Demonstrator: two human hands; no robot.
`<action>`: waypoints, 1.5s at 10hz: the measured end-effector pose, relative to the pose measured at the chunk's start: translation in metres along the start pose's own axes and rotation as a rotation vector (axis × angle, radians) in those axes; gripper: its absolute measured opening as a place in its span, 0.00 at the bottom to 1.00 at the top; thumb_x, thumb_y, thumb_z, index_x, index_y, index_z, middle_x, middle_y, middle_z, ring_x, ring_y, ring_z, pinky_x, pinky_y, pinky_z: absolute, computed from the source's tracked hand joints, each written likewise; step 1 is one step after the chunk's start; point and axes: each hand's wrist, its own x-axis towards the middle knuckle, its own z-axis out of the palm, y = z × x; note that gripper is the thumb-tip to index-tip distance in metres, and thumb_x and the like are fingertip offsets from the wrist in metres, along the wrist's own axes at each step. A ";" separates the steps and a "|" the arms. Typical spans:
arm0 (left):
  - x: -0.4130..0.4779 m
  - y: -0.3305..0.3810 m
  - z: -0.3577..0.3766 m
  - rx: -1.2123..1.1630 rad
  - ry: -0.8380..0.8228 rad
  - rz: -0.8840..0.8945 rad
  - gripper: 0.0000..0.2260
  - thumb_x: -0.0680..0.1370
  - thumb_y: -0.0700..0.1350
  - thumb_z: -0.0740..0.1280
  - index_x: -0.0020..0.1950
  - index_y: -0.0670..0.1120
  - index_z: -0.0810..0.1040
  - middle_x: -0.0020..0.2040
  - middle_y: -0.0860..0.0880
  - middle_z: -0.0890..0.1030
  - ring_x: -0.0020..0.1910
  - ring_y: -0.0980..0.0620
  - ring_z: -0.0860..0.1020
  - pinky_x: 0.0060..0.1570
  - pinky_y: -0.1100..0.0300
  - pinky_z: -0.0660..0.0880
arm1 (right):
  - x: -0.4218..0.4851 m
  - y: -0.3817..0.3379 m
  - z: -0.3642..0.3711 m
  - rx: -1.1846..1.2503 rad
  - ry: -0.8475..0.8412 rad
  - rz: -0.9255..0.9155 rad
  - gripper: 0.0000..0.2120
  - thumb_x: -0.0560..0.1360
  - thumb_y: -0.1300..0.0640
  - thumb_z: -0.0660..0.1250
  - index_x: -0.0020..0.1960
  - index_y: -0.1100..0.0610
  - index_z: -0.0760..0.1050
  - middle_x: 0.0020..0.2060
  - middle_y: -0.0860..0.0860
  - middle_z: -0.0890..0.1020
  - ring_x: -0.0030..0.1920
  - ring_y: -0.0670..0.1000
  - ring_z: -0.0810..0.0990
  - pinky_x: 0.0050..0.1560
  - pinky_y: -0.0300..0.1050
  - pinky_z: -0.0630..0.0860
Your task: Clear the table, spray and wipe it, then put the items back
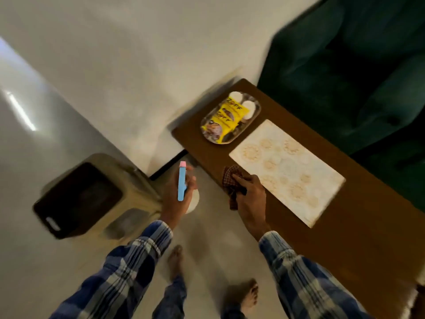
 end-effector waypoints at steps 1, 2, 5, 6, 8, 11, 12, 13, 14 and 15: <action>0.008 -0.021 -0.074 0.004 0.131 -0.043 0.09 0.81 0.51 0.66 0.60 0.53 0.73 0.44 0.46 0.83 0.44 0.50 0.83 0.48 0.52 0.80 | 0.012 -0.063 0.068 0.000 -0.106 -0.098 0.27 0.75 0.70 0.66 0.68 0.48 0.78 0.55 0.45 0.72 0.47 0.55 0.80 0.41 0.52 0.83; 0.010 -0.051 -0.150 -0.053 0.270 -0.098 0.13 0.79 0.55 0.64 0.56 0.47 0.75 0.41 0.44 0.81 0.41 0.45 0.82 0.46 0.44 0.80 | 0.015 -0.124 0.138 0.007 -0.236 -0.201 0.25 0.75 0.69 0.66 0.68 0.49 0.79 0.57 0.44 0.71 0.47 0.57 0.80 0.40 0.52 0.84; -0.001 -0.153 -0.297 0.019 0.557 -0.188 0.13 0.81 0.38 0.66 0.61 0.52 0.72 0.47 0.57 0.80 0.46 0.56 0.81 0.51 0.62 0.78 | 0.006 -0.236 0.321 -0.016 -0.558 -0.463 0.23 0.78 0.68 0.65 0.70 0.53 0.77 0.64 0.54 0.74 0.64 0.54 0.75 0.64 0.49 0.78; 0.001 -0.193 -0.314 0.001 0.599 -0.219 0.09 0.82 0.42 0.66 0.62 0.45 0.73 0.46 0.46 0.81 0.45 0.50 0.82 0.50 0.58 0.79 | 0.006 -0.244 0.374 -0.064 -0.633 -0.512 0.23 0.78 0.67 0.66 0.71 0.54 0.76 0.64 0.54 0.74 0.65 0.54 0.74 0.63 0.50 0.79; 0.005 -0.256 -0.314 -0.069 0.615 -0.224 0.10 0.81 0.46 0.65 0.61 0.53 0.72 0.45 0.43 0.80 0.44 0.45 0.82 0.50 0.50 0.80 | 0.015 -0.228 0.450 -0.290 -0.666 -0.526 0.24 0.78 0.67 0.64 0.74 0.57 0.72 0.67 0.57 0.71 0.66 0.57 0.73 0.68 0.52 0.75; 0.007 -0.299 -0.297 -0.126 0.615 -0.336 0.21 0.76 0.37 0.73 0.67 0.45 0.71 0.49 0.54 0.82 0.46 0.46 0.82 0.55 0.43 0.79 | 0.036 -0.203 0.493 -0.647 -0.986 -0.419 0.31 0.77 0.65 0.66 0.78 0.51 0.64 0.78 0.62 0.56 0.74 0.68 0.62 0.74 0.58 0.66; 0.002 -0.305 -0.296 -0.075 0.572 -0.361 0.31 0.72 0.43 0.78 0.71 0.43 0.69 0.50 0.46 0.83 0.49 0.48 0.82 0.62 0.41 0.75 | 0.035 -0.203 0.491 -0.633 -0.983 -0.422 0.32 0.77 0.65 0.65 0.78 0.51 0.63 0.77 0.61 0.57 0.73 0.68 0.62 0.73 0.59 0.66; -0.005 -0.301 -0.300 -0.021 0.537 -0.421 0.42 0.68 0.52 0.81 0.75 0.42 0.65 0.53 0.48 0.82 0.54 0.52 0.81 0.63 0.49 0.76 | 0.035 -0.199 0.480 -0.529 -0.981 -0.447 0.31 0.76 0.64 0.66 0.78 0.50 0.65 0.76 0.61 0.60 0.73 0.65 0.65 0.73 0.58 0.68; -0.017 -0.291 -0.297 -0.055 0.591 -0.420 0.45 0.66 0.44 0.82 0.76 0.41 0.62 0.64 0.45 0.78 0.64 0.52 0.77 0.65 0.52 0.75 | 0.030 -0.202 0.460 -0.390 -0.883 -0.484 0.27 0.79 0.64 0.64 0.77 0.53 0.66 0.77 0.59 0.62 0.74 0.60 0.66 0.73 0.51 0.67; -0.025 -0.262 -0.294 -0.110 0.648 -0.399 0.45 0.66 0.32 0.80 0.78 0.44 0.61 0.72 0.48 0.72 0.71 0.53 0.72 0.68 0.52 0.73 | 0.024 -0.209 0.435 -0.296 -0.779 -0.461 0.24 0.81 0.64 0.62 0.76 0.56 0.68 0.77 0.58 0.63 0.75 0.56 0.64 0.72 0.44 0.64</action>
